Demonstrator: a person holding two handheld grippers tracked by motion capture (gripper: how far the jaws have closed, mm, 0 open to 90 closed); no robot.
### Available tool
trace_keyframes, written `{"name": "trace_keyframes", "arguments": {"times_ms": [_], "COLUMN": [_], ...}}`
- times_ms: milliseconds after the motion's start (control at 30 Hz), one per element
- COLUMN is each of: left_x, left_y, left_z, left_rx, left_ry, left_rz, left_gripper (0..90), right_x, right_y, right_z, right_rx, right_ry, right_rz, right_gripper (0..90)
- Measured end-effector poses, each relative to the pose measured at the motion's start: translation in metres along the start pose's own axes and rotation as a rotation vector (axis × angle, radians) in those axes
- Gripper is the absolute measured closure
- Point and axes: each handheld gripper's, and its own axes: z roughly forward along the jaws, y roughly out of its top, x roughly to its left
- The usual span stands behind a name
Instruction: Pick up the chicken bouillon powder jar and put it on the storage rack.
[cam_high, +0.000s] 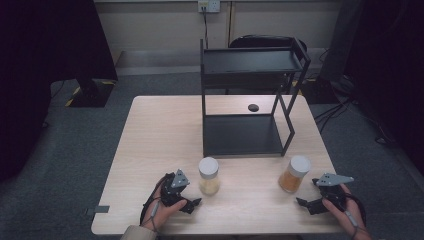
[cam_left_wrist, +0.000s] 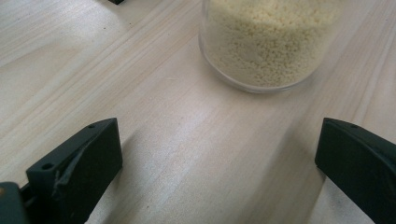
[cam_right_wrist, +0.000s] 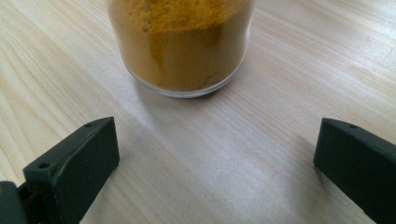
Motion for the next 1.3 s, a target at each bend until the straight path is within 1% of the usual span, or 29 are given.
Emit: {"name": "trace_keyframes", "arguments": {"times_ms": [33,67,100,133,167,233,300,367,400,433,633,833,967,1033,1133,1300], "left_x": [0.001,0.003,0.003,0.005,0.005,0.007,0.007,0.009,0.009,0.011,0.012,0.013,0.013,0.013,0.016,0.017], "left_y": [0.0,-0.001,-0.001,-0.003,-0.003,-0.004,-0.003,-0.001,-0.001,0.0,0.002,0.005,0.012,0.012,0.016,0.02], "left_z": [0.0,-0.001,-0.001,-0.002,-0.002,-0.005,-0.006,-0.008,-0.008,-0.009,-0.011,-0.013,-0.014,-0.014,-0.013,-0.012], "left_rx": [-0.002,-0.008,-0.008,-0.027,-0.027,-0.053,-0.061,-0.081,-0.081,-0.087,-0.107,-0.13,-0.147,-0.154,-0.172,-0.178], "left_ry": [-0.003,-0.014,-0.014,-0.026,-0.026,-0.042,-0.045,-0.067,-0.067,-0.085,-0.106,-0.114,-0.117,-0.12,-0.134,-0.138], "left_rz": [-0.008,-0.024,-0.024,-0.04,-0.04,-0.065,-0.073,-0.075,-0.075,-0.088,-0.092,-0.092,-0.085,-0.088,-0.104,-0.107], "left_gripper": [0.3,0.3,0.9,2.3,2.5,1.9,1.9,1.9,1.9,1.9,2.8,2.8,2.8,2.8,1.7,1.7], "right_x": [0.0,0.0,0.0,0.0,0.0,0.0,0.0,0.0,0.0,0.0,0.0,0.0,0.0,0.0,0.0,0.0], "right_y": [0.0,0.0,0.0,0.0,0.0,0.0,0.0,0.0,0.0,0.0,0.0,0.0,0.0,0.0,0.0,0.0], "right_z": [0.0,0.0,0.0,0.0,0.0,0.0,0.0,0.0,0.0,0.0,0.0,0.0,0.0,0.0,0.0,0.0], "right_rx": [0.0,0.0,0.0,0.0,0.0,0.0,0.0,0.0,0.0,0.0,0.0,0.0,0.0,0.0,0.0,0.0], "right_ry": [0.0,0.0,0.0,0.0,0.0,0.0,0.0,0.0,0.0,0.0,0.0,0.0,0.0,0.0,0.0,0.0], "right_rz": [0.0,0.0,0.0,0.0,0.0,0.0,0.0,0.001,0.001,0.0,0.001,0.0,0.0,0.0,0.0,0.0], "right_gripper": [0.0,0.0,0.0,0.0,0.0,0.0,0.0,0.0,0.0,0.0,0.0,0.0,0.0,0.0,0.0,0.0]}}
